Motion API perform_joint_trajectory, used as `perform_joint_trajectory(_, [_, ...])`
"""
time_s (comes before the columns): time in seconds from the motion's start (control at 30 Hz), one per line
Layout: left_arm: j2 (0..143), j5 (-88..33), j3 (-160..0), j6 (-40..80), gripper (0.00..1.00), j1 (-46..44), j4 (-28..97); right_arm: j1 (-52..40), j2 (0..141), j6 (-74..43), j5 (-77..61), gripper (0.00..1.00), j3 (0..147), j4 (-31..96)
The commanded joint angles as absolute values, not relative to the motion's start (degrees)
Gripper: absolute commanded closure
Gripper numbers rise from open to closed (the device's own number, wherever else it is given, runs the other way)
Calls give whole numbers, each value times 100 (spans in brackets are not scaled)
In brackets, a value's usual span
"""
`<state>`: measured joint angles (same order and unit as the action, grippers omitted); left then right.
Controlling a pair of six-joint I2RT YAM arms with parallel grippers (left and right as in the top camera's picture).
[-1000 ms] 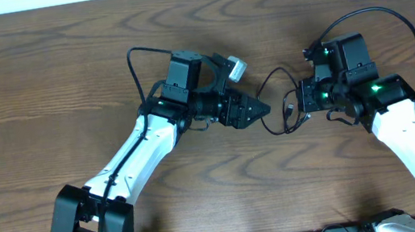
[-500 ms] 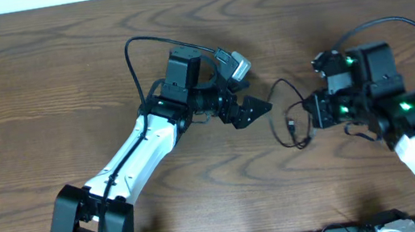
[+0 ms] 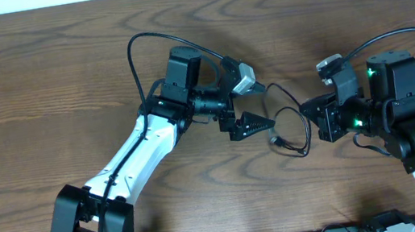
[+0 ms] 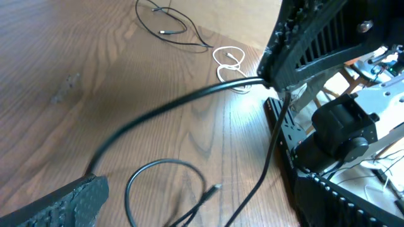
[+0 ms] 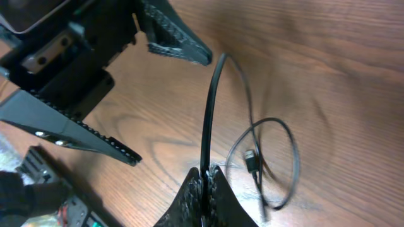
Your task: Untangle cables
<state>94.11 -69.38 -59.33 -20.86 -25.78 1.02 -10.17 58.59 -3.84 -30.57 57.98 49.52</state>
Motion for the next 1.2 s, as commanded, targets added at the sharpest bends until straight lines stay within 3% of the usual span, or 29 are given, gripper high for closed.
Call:
perform_joint_trajectory(0.0, [9443,-6965,-5940,-2309,2,-2580,80,-982,5806,-283,-3476,99,5828,4956])
perform_joint_trajectory(0.47, [9443,-5546,-5940,-2178,8,-2580,75,-982,5795,-156,-3811,99,5841,5078])
perform_joint_trajectory(0.6, [9443,-5572,-5940,-2176,7,-2617,78,-982,5795,-137,-3813,99,5843,5046])
perform_joint_trajectory(0.7, [9474,-5583,-5940,-2180,15,-2700,78,-982,5795,-141,-3815,99,5865,5006])
perform_joint_trajectory(0.9, [9887,-5583,-5940,-2176,15,-2945,-69,-982,5795,-137,-3940,99,5992,5017])
perform_joint_trajectory(1.0, [10243,-5586,-5940,-1957,25,-3057,-333,-978,5795,-134,-3935,99,6023,5011])
perform_joint_trajectory(1.17, [10274,-5610,-5948,-1831,57,-2985,-436,-978,5795,-139,-3820,99,6023,5013])
